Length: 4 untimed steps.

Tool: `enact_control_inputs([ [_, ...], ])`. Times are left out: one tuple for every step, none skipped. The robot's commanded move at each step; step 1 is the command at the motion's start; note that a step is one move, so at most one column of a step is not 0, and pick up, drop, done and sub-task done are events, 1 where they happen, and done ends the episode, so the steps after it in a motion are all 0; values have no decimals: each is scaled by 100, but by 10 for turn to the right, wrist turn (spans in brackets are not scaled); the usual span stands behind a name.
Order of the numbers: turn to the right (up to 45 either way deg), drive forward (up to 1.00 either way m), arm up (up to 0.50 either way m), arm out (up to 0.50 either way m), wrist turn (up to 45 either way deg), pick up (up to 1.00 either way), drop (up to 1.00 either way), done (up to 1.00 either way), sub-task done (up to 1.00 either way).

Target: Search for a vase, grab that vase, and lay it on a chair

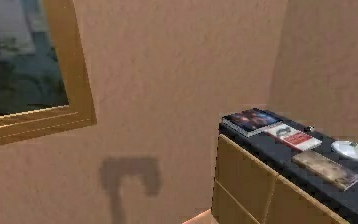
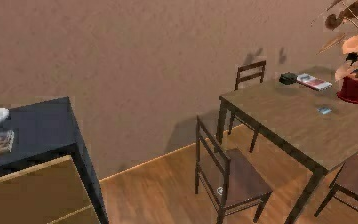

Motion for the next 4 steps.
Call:
enact_control_inputs([
  [90,0,0,0,0,0,0,0,0],
  [0,85,0,0,0,0,0,0,0],
  [150,0,0,0,0,0,0,0,0],
  [0,5,0,0,0,0,0,0,0],
])
